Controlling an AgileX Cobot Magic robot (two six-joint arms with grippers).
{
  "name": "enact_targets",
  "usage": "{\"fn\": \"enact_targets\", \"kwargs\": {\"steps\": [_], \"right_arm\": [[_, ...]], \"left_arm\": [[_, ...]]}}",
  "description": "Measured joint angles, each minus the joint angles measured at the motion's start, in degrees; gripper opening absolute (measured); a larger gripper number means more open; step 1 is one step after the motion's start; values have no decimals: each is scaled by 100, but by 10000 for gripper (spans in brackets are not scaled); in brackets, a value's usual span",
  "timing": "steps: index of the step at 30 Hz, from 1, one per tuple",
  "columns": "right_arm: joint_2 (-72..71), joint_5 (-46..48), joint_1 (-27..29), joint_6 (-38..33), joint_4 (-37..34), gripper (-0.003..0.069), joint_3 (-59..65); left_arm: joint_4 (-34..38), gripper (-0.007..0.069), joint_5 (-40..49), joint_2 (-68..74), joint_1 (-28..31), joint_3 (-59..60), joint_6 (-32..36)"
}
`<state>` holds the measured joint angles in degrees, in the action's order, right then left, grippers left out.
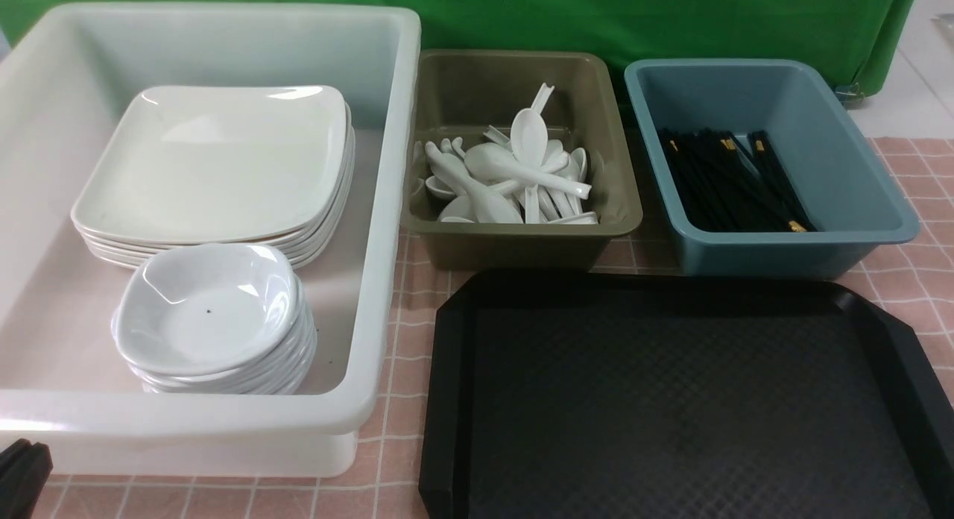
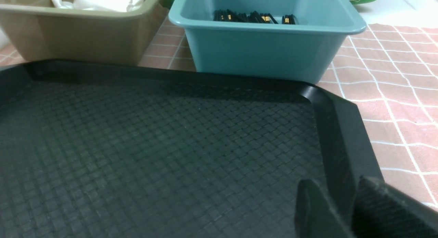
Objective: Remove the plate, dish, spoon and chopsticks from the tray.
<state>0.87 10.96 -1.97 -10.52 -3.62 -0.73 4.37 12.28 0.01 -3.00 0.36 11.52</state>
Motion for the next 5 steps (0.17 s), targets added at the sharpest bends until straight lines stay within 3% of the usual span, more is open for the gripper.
{"fn": "enact_targets", "kwargs": {"steps": [5], "right_arm": [[0,0,0,0,0,244,0]], "left_arm": [[0,5,0,0,0,0,0]]}}
